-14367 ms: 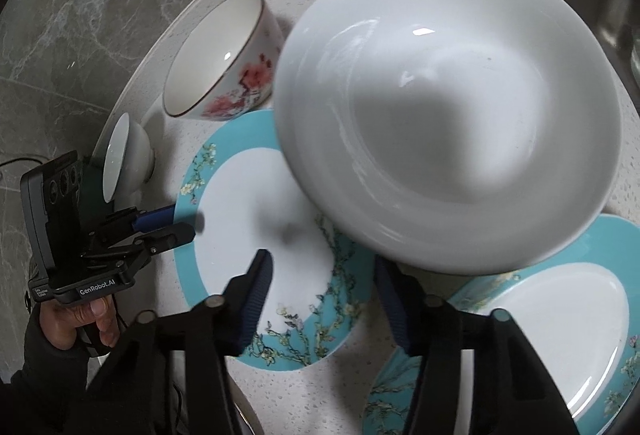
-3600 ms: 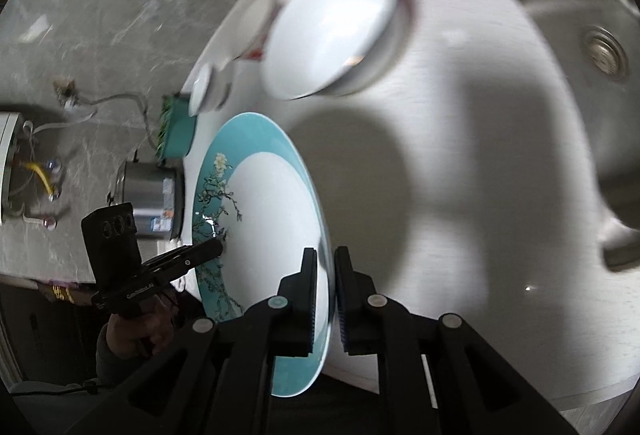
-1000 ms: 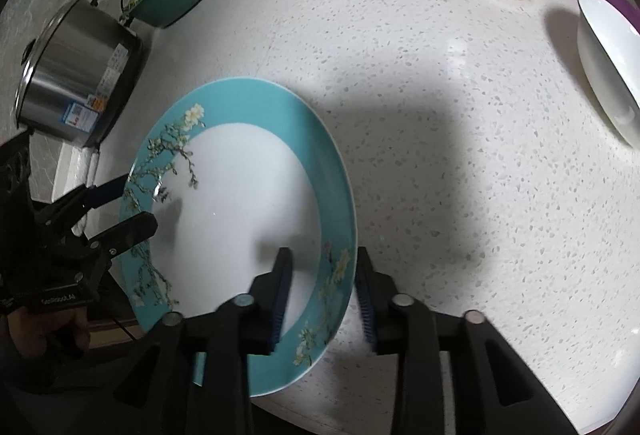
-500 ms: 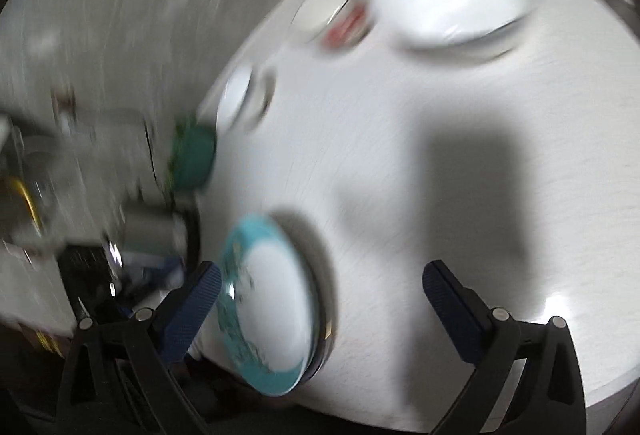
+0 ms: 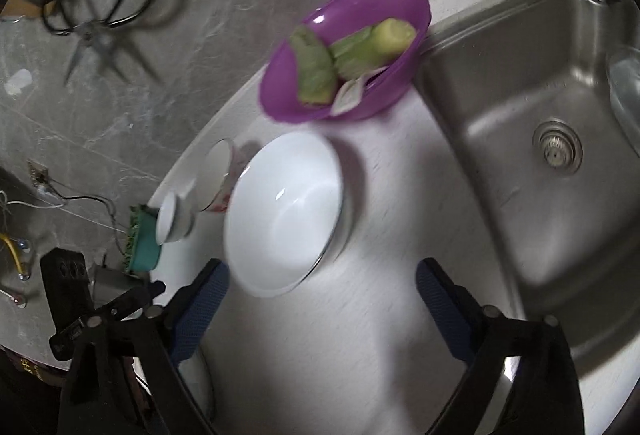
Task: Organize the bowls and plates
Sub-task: 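Move both grippers to the large white bowl beside the purple colander, then close both grippers on the rim of the large white bowl, then carry the white bowl with both grippers and set it on the counter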
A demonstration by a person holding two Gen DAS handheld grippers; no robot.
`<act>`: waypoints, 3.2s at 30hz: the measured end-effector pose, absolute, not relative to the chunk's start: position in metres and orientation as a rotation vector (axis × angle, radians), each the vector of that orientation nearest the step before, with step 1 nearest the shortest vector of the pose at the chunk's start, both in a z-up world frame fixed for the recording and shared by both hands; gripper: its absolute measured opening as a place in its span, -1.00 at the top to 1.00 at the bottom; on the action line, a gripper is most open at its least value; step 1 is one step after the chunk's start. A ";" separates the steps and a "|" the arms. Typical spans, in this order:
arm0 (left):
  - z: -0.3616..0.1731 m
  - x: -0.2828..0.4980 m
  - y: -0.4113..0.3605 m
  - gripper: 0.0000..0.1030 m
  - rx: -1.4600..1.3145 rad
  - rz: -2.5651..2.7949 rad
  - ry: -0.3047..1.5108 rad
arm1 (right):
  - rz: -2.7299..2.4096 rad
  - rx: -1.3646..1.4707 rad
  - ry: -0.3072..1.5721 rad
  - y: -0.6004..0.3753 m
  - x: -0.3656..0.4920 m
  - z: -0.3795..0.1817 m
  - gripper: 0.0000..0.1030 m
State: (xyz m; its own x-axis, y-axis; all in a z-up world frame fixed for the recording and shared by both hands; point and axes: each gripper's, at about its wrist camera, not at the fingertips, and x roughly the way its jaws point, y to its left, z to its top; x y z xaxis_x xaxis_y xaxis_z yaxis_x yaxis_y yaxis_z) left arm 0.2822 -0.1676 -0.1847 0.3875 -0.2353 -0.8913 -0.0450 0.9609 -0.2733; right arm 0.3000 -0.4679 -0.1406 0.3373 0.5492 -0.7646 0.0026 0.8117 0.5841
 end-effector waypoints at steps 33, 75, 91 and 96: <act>-0.287 0.368 -0.209 0.74 -0.189 -0.115 1.302 | 0.428 0.396 1.361 -0.430 0.349 -0.208 0.66; -0.234 0.166 -0.227 0.75 -0.345 -0.056 1.399 | 0.562 0.251 1.517 -0.402 0.238 -0.159 0.67; -0.278 0.167 -0.228 0.75 -0.343 -0.002 1.378 | 0.592 0.194 1.524 -0.394 0.237 -0.194 0.67; -0.285 0.169 -0.228 0.75 -0.337 0.002 1.357 | 0.599 0.186 1.525 -0.395 0.235 -0.202 0.67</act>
